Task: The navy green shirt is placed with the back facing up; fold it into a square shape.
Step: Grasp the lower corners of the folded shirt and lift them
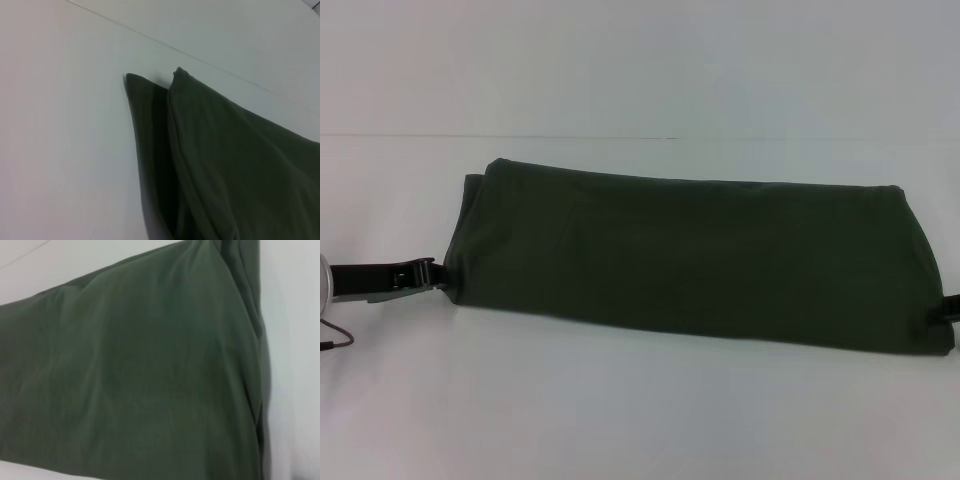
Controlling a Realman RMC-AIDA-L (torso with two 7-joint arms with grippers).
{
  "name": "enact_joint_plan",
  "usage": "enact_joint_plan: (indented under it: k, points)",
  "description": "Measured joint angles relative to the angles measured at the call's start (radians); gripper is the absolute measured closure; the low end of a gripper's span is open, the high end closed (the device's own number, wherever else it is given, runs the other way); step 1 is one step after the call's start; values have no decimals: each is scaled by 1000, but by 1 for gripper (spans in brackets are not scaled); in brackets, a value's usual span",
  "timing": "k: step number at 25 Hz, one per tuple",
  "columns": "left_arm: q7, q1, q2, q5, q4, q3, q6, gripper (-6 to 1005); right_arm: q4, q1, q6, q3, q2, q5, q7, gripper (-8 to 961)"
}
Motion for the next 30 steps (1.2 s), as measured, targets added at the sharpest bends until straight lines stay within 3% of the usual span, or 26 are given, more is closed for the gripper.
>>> enact_joint_plan:
  k: [9, 25, 30]
  points:
    - [0, 0, -3, 0, 0, 0, 1, 999, 2, 8, 35, -27, 29, -1, -8, 133]
    - [0, -2, -1, -1, 0, 0, 15, 999, 1, 20, 70, -69, 41, -1, -10, 139]
    - [0, -3, -1, -3, 0, 0, 15, 999, -7, 21, 78, -72, 42, -1, -14, 237]
